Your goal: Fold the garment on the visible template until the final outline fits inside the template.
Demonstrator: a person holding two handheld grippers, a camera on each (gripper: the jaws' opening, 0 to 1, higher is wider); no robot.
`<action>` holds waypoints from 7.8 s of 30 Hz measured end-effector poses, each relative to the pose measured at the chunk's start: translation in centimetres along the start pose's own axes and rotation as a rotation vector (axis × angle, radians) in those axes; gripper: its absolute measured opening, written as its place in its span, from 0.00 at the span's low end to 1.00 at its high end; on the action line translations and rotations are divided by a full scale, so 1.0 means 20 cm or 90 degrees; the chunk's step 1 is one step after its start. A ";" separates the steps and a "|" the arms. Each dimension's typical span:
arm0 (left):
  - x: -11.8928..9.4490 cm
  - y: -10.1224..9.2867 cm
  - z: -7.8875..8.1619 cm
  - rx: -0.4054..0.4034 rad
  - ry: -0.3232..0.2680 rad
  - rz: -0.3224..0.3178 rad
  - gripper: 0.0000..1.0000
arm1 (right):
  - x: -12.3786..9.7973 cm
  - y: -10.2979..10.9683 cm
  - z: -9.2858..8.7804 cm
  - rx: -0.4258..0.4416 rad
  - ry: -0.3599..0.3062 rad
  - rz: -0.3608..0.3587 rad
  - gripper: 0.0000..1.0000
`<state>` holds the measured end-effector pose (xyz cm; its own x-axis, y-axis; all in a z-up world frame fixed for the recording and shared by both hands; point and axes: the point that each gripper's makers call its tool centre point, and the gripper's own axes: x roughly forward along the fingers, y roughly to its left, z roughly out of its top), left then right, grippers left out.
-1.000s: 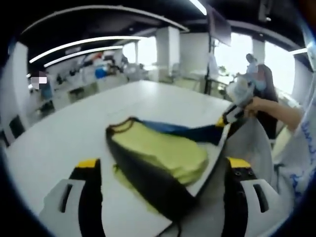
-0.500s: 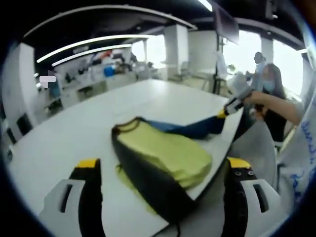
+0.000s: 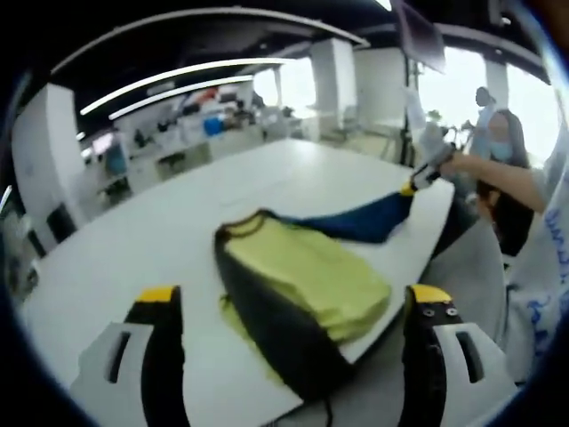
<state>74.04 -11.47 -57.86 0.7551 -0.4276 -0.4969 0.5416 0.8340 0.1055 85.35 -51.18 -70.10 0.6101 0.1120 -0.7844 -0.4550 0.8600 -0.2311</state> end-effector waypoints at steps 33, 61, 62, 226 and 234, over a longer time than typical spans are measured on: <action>0.01 -0.10 0.06 -0.013 0.031 0.079 0.99 | 0.29 -0.48 -0.17 -0.006 0.046 -0.011 0.01; 0.03 -0.12 0.10 -0.005 0.033 0.087 0.99 | 0.48 -0.60 -0.28 0.011 0.069 -0.006 0.01; 0.03 -0.12 0.10 -0.005 0.033 0.087 0.99 | 0.48 -0.60 -0.28 0.012 0.070 -0.006 0.01; 0.08 -0.13 -0.67 -0.188 0.218 -0.087 0.49 | -0.57 0.77 0.20 -0.071 -0.306 0.165 1.00; 0.13 -0.10 -0.76 -0.214 0.251 -0.085 0.36 | -0.59 0.76 0.21 -0.081 -0.310 0.167 1.00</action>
<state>69.29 -8.97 -72.53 0.4567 -0.4272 -0.7803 0.4261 0.8750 -0.2297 73.96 -37.25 -61.95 0.6814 0.5566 -0.4753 -0.6880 0.7087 -0.1564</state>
